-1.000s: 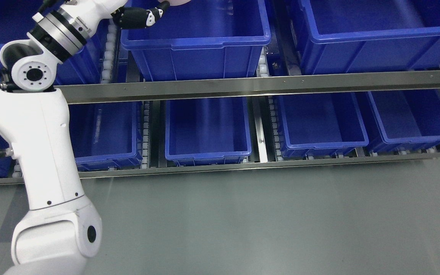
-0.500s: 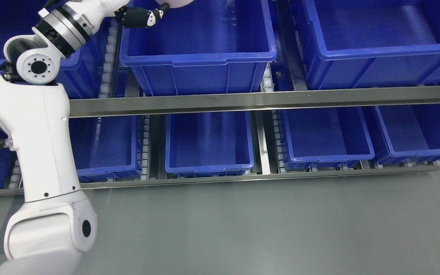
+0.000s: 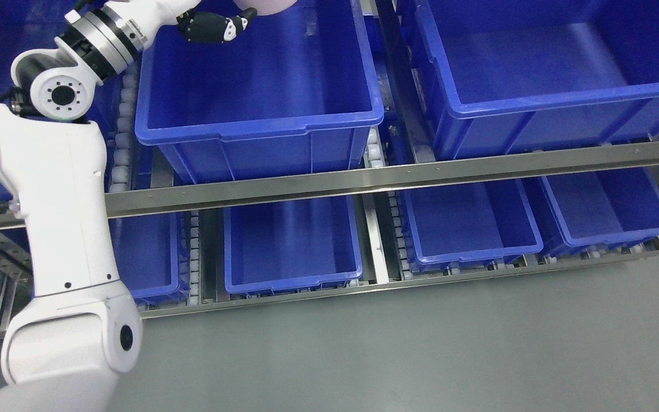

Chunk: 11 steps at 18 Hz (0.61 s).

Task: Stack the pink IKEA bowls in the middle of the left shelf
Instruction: 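Lower the bowls into the upper blue bin and open the left hand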

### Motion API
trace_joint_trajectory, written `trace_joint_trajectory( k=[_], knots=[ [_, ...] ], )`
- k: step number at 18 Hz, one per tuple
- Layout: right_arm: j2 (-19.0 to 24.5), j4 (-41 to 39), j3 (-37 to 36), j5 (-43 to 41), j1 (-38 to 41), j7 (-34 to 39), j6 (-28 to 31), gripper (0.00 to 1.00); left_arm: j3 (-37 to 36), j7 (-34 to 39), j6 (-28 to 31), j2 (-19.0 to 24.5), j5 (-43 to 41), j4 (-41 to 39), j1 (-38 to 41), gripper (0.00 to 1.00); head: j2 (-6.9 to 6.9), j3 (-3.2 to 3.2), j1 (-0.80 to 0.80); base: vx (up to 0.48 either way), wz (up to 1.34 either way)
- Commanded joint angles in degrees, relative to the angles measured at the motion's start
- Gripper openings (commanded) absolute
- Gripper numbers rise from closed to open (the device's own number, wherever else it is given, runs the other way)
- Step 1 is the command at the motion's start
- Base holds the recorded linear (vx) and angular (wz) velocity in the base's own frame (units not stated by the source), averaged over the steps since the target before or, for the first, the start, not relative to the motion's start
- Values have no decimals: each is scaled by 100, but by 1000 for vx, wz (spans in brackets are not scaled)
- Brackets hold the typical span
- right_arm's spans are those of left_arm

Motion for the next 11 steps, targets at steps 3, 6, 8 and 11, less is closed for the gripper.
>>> trace_joint_trajectory(
  k=[3,6,8,11],
  knots=[
    [-100,-193,-70,0,168,0,6,100,-114,-10,181,270,-13,146,-78,4,0,0,0,93,-86],
    [-100,-193,-62,0,168,0,6,100,-271,-1,382,568,-74,250,-17,4,0,0,0,44,-54],
    [-100,-193,-62,0,168,0,6,100,-430,43,462,770,-145,592,-16,4,0,0,0,17,0],
    [-100,-193,-62,0,168,0,-3,100,-868,534,471,946,-154,1260,-95,5,0,0,0,-4,0]
  ],
)
